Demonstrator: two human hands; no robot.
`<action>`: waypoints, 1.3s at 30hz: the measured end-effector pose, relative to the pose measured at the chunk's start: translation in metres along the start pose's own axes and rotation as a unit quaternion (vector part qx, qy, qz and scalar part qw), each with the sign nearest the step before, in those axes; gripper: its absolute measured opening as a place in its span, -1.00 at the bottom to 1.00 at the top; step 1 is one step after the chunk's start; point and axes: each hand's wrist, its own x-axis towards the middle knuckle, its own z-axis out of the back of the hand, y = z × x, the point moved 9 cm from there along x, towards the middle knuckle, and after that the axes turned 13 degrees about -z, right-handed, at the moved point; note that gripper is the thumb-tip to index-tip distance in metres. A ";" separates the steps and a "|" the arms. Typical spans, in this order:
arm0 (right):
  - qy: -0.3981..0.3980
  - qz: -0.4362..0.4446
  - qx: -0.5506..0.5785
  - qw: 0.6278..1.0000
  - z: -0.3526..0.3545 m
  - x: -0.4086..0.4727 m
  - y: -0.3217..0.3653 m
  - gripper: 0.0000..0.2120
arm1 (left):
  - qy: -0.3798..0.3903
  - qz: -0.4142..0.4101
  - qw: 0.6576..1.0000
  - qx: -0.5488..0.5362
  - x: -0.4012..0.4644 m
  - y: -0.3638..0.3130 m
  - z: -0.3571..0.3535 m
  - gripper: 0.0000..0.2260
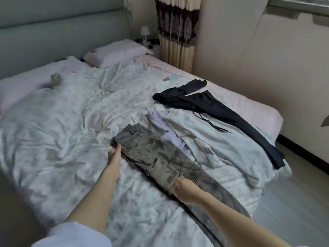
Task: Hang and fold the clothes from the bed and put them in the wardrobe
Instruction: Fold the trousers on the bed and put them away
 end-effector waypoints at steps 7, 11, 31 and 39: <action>-0.003 -0.042 0.055 0.998 -0.018 0.031 -0.038 -0.73 | 0.069 0.041 0.997 0.023 -0.025 0.056 -0.054 -0.73; -0.001 -0.090 0.114 0.989 -0.053 0.027 -0.090 -0.81 | 0.098 0.112 0.988 0.044 -0.063 0.128 -0.089 -0.84; 0.021 -0.563 0.794 0.227 -0.317 -0.041 -0.348 -0.82 | 0.026 0.149 0.940 0.307 -0.149 0.338 -0.206 -0.59; -0.095 -0.551 0.819 0.128 -0.315 -0.064 -0.362 -0.74 | -0.020 0.139 0.952 0.271 -0.167 0.325 -0.212 -0.69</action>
